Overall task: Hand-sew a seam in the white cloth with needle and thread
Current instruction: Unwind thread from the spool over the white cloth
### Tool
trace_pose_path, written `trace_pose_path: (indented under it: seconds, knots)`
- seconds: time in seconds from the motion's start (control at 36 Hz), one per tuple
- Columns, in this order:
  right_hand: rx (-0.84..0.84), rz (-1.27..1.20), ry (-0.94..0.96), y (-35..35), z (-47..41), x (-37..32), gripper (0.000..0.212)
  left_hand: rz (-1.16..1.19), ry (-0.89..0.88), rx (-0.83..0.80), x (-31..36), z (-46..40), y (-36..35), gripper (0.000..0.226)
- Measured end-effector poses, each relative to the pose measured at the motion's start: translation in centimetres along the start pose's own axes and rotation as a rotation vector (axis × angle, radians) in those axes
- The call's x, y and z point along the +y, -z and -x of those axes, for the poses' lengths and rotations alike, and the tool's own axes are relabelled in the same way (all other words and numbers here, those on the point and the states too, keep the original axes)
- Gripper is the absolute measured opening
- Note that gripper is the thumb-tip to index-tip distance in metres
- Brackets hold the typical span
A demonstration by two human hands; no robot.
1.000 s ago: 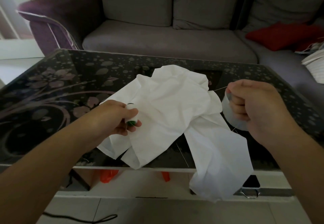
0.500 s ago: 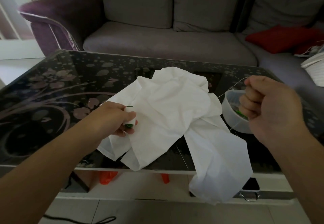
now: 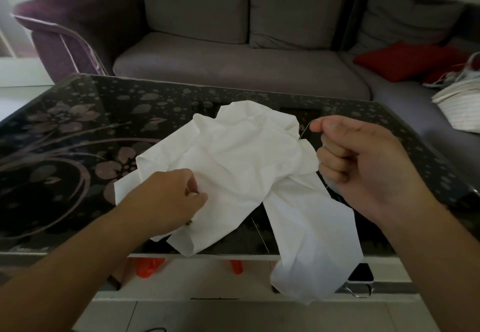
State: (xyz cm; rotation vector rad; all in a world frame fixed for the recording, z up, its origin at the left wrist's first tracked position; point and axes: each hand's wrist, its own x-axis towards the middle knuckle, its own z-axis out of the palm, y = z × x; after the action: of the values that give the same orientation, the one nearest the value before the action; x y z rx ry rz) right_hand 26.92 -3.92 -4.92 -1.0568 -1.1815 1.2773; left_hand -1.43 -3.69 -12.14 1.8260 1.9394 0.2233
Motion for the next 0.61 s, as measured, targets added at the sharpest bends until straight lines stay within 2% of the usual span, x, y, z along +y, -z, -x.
trace_pose_path:
  seconds: [0.11,0.25,0.31,0.36,0.44,0.53,0.61]
  knots:
    - [-0.02,0.066,0.009,-0.5,0.2,0.3,0.025,-0.069,-0.029,0.004,0.3,-0.2,-0.3,0.023]
    - [-0.048,0.136,-0.022,-1.1,0.5,0.5,0.025,-0.107,-0.025,0.049,0.4,0.0,-0.4,0.052]
    - [-0.07,0.17,-0.033,-1.4,0.7,0.5,0.024,-0.019,-0.126,0.134,0.8,0.5,-0.2,0.057]
    - [-0.102,0.223,-0.033,-1.8,0.9,0.4,0.024,0.174,-0.315,0.196,2.0,1.3,0.1,0.059]
    - [-0.173,0.338,-0.034,-2.5,1.1,0.3,0.025,0.46,-0.482,0.118,4.9,2.6,1.0,0.064]
    - [-0.232,0.409,-0.035,-3.3,1.4,0.4,0.026,0.559,-0.576,0.064,7.1,3.1,1.2,0.053]
    - [-0.197,0.455,-0.027,-3.6,1.4,0.7,0.025,0.666,-0.497,0.081,7.1,3.4,1.4,0.022]
